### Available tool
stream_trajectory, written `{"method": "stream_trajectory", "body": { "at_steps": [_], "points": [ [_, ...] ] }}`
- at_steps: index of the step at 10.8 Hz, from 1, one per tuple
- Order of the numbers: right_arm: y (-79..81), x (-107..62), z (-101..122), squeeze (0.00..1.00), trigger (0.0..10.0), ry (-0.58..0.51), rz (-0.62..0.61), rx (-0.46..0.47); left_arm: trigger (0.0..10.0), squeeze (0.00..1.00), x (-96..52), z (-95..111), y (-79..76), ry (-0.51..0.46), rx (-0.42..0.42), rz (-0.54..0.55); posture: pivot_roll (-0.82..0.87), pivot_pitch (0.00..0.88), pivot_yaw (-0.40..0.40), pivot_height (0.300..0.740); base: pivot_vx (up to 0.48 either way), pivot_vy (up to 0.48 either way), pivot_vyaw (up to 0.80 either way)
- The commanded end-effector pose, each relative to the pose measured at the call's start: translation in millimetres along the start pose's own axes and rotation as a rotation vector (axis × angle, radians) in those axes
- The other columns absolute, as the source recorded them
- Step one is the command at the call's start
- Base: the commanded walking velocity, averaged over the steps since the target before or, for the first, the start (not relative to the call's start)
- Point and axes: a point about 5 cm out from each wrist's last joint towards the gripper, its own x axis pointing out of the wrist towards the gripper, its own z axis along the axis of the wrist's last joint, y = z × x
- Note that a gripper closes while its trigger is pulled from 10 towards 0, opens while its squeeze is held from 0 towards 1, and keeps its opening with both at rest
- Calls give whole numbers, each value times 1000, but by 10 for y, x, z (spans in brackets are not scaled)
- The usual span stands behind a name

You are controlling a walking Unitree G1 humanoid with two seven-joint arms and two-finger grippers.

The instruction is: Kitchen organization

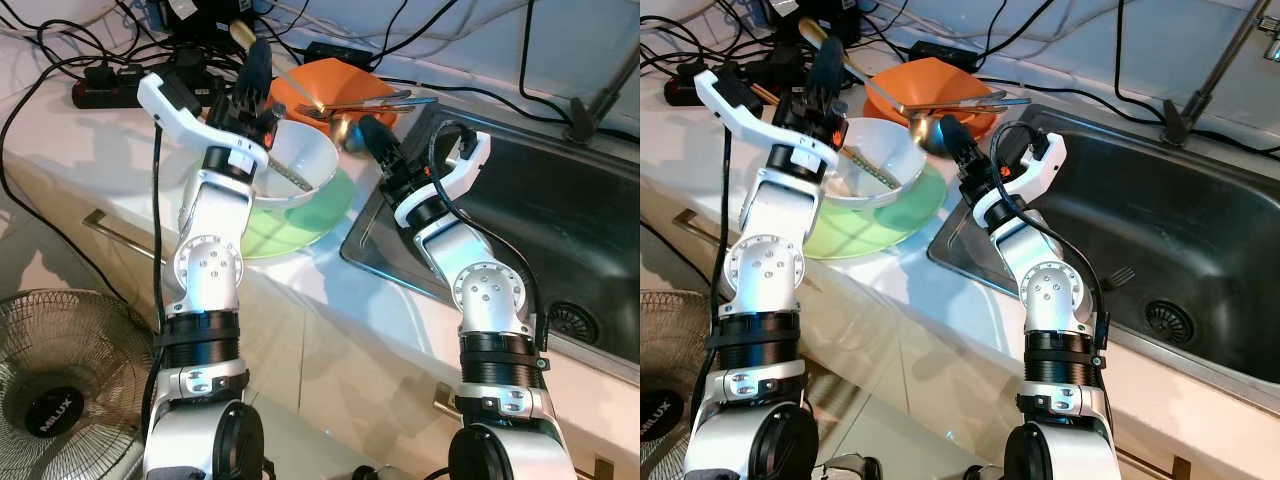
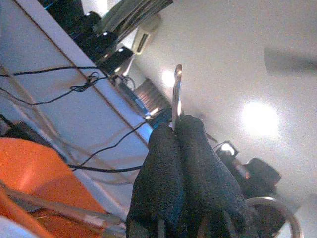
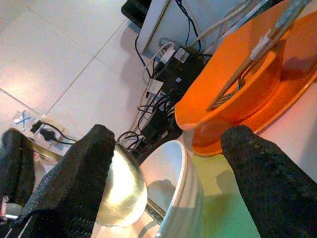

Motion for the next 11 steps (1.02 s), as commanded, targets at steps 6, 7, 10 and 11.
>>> {"method": "stream_trajectory", "body": {
  "at_steps": [6, 7, 10, 11],
  "points": [
    [204, -22, 48, 0, 10000, -33, 147, 128, 10000, 0, 83, -56, -68, 2, -49, -30, 96, 100, -46, 740, 0, 0, 0],
    [229, -26, 39, 0, 10000, -22, 168, 125, 10000, 0, 92, -56, -69, -2, -51, -29, 98, 101, -48, 740, 0, 0, 0],
    [295, -41, -47, 0, 10000, 28, 216, 104, 10000, 0, 138, -19, -72, -42, -94, -31, 94, 97, -51, 740, 0, 0, 0],
    [295, -48, -78, 0, 10000, 41, 214, 103, 10000, 0, 148, -16, -72, -48, -97, -33, 94, 97, -51, 740, 0, 0, 0]
  ]
}}
